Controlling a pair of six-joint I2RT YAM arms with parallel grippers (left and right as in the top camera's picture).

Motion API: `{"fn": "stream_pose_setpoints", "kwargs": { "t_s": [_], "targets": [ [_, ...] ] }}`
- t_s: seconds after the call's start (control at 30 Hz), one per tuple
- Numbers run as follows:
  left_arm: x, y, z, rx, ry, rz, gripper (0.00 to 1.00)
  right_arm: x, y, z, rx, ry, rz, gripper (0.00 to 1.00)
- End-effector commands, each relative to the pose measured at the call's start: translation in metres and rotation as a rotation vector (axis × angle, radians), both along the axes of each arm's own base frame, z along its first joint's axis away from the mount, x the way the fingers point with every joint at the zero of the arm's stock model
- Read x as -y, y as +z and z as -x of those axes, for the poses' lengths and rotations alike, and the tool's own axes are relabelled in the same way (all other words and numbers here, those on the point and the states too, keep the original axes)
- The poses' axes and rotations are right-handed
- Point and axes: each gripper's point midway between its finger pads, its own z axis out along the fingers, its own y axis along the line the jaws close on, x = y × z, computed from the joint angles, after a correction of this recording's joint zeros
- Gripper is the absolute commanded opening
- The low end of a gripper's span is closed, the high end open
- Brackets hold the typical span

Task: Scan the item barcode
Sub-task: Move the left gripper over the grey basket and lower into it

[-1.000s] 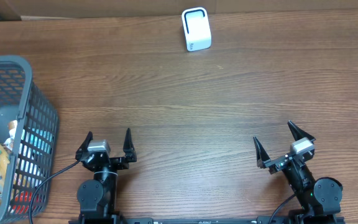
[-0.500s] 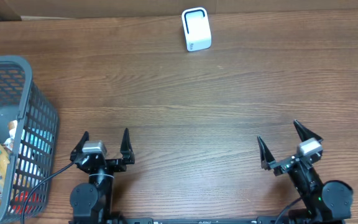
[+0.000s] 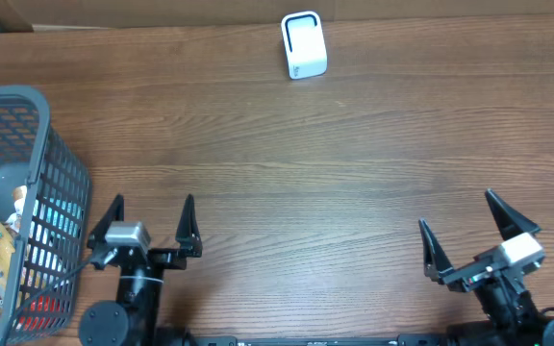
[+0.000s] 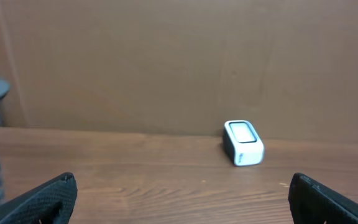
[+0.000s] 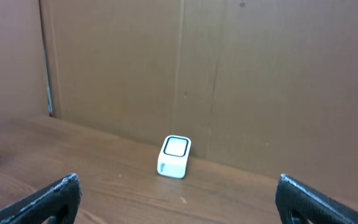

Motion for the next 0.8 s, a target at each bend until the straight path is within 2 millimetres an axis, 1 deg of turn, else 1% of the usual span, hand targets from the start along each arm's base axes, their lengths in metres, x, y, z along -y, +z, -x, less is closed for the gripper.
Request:
{"fn": "stream_pose_setpoints", "kwargs": {
  "t_s": [0.0, 0.1, 0.27, 0.3, 0.37, 0.47, 0.5, 0.63, 0.77],
  "targets": [
    [0.013, 0.034, -0.004, -0.010, -0.076, 0.001, 1.00, 0.001, 0.024, 0.003, -0.007, -0.004, -0.002, 1.00],
    [0.019, 0.052, -0.012, -0.077, -0.113, -0.016, 1.00, -0.001, 0.035, 0.000, -0.056, 0.006, 0.005, 1.00],
    [0.021, 0.082, -0.028, -0.269, -0.128, -0.004, 1.00, -0.012, 0.051, -0.012, -0.198, 0.062, 0.022, 1.00],
    [0.021, 0.093, -0.032, -0.331, -0.128, 0.001, 1.00, -0.016, 0.053, -0.017, -0.266, 0.086, 0.028, 1.00],
    [0.021, 0.106, -0.036, -0.388, -0.128, 0.005, 1.00, -0.020, 0.054, -0.025, -0.376, 0.105, 0.035, 1.00],
    [0.022, 0.126, -0.040, -0.445, -0.132, 0.011, 1.00, -0.021, 0.053, -0.034, -0.525, 0.105, 0.044, 1.00],
    [0.025, 0.132, -0.040, -0.481, -0.152, 0.018, 1.00, -0.021, 0.055, -0.040, -0.614, 0.101, 0.054, 1.00],
    [0.027, 0.125, -0.042, -0.542, -0.160, 0.031, 1.00, -0.023, 0.055, -0.055, -0.724, 0.101, 0.060, 1.00],
    [0.027, 0.120, -0.048, -0.565, -0.163, 0.036, 1.00, -0.030, 0.044, -0.067, -0.781, 0.136, 0.054, 1.00]
  ]
}}
